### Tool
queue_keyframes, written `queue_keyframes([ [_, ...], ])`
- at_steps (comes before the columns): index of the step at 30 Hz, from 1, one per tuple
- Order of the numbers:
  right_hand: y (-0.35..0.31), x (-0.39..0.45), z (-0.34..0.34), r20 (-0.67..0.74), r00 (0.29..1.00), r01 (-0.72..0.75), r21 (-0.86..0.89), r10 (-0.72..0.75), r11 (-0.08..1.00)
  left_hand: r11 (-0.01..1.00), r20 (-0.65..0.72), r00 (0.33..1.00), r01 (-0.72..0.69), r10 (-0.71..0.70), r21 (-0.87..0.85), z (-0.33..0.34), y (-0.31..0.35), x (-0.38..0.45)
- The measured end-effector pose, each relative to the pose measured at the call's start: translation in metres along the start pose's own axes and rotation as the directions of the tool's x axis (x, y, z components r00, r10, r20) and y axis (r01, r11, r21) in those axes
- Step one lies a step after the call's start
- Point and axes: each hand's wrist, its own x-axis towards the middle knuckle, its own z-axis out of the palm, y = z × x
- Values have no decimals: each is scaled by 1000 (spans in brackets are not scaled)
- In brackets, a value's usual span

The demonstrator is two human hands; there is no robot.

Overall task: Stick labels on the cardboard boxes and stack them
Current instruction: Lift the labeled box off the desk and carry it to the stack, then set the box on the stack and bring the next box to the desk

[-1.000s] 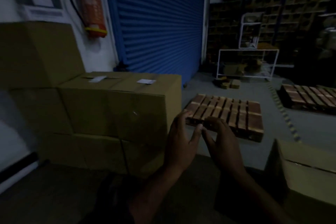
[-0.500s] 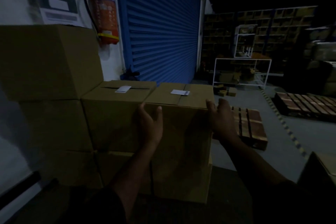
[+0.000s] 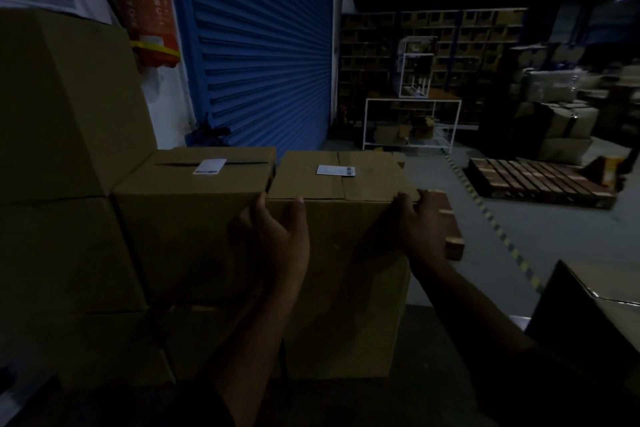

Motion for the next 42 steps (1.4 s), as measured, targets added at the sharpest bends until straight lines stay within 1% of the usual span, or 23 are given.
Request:
queue_keyframes([
  [2,-1,-8,-14,-45,999,20,19,-19,1000,998,-36,998,-49,50,36,-8,8,-10],
  [4,-1,-15,-33,-91,996,32,81,-25,996,993,-73,991,-109,112,33,-17,19,-26],
  [6,2,-24,-60,-154,987,70,96,-55,993,985,-105,982,-164,157,-56,-25,32,-47],
  [8,8,-37,-92,-176,983,82,140,-57,987,961,-108,978,-195,177,-195,-31,45,-72],
  [10,17,-53,-127,-196,980,75,175,-40,982,925,-53,987,-163,154,-343,-32,57,-102],
  [12,29,-70,-160,-222,975,69,176,-29,982,886,43,993,-78,110,-457,-29,65,-134],
  [16,54,-104,-225,-313,950,59,179,0,982,876,235,969,47,77,-480,-19,75,-197],
  [20,88,-138,-283,-339,939,16,196,52,980,893,334,941,100,59,-439,-13,86,-260],
  [24,109,-172,-336,-366,923,-30,242,120,970,875,411,911,165,42,-455,-15,92,-315],
  [27,122,-193,-367,-353,923,-66,246,153,967,862,434,901,214,9,-460,-16,96,-349],
  [29,132,-207,-381,-328,928,-94,250,175,964,865,441,897,237,-20,-443,-13,90,-370],
  [31,144,-220,-389,-283,940,-121,238,188,964,885,463,883,273,-75,-378,-9,74,-390],
  [33,160,-232,-395,-219,953,-165,210,211,964,896,501,851,338,-159,-289,-7,50,-410],
  [36,193,-249,-399,-113,948,-277,170,297,946,904,539,802,395,-255,-160,-9,15,-436],
  [39,222,-264,-401,-40,923,-376,126,384,918,926,545,790,373,-281,-64,-13,-9,-456],
  [42,241,-273,-404,-27,898,-434,109,440,894,936,547,791,350,-274,-37,-14,-25,-468],
])
